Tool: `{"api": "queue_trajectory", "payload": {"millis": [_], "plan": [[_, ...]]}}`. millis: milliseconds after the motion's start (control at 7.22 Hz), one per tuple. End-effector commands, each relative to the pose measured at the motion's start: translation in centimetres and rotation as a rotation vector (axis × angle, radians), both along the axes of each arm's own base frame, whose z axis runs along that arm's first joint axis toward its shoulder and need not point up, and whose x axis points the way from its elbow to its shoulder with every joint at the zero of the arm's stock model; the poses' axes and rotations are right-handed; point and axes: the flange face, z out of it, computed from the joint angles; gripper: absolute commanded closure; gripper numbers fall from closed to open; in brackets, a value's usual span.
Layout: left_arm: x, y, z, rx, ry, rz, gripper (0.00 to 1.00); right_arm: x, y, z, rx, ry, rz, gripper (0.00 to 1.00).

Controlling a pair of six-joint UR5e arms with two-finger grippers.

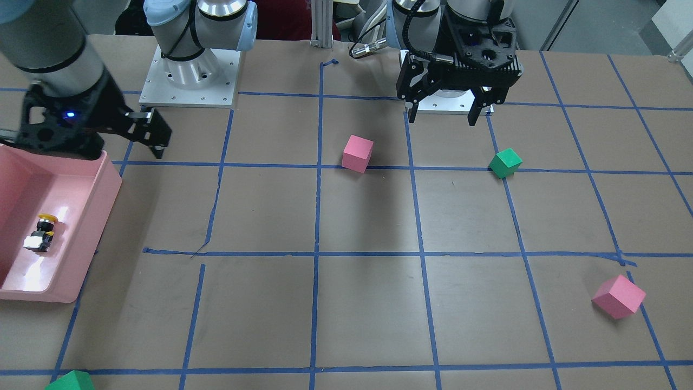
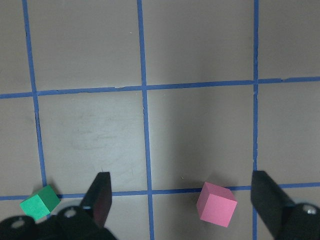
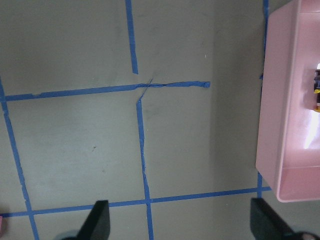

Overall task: Align button upright
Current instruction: 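Move the right gripper over the pink tray and lower onto the yellow button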

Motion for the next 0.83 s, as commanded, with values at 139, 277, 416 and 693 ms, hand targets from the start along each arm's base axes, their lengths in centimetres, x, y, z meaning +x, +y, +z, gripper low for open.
{"api": "queue_trajectory", "payload": {"millis": [139, 277, 416, 693], "plan": [[0.1, 0.0, 0.0, 0.000, 0.000, 0.001, 0.00, -13.8, -2.5, -3.4, -0.027, -0.004, -0.054, 0.00], [0.1, 0.0, 0.0, 0.000, 0.000, 0.001, 0.00, -17.9, -3.1, -5.4, -0.056, 0.007, -0.087, 0.00], [0.1, 0.0, 0.0, 0.002, 0.000, 0.001, 0.00, -19.6, -3.1, -8.1, -0.044, -0.001, -0.085, 0.00], [0.1, 0.0, 0.0, 0.000, 0.000, 0.001, 0.00, -23.4, -3.1, -10.7, -0.130, 0.053, -0.065, 0.00]]}}
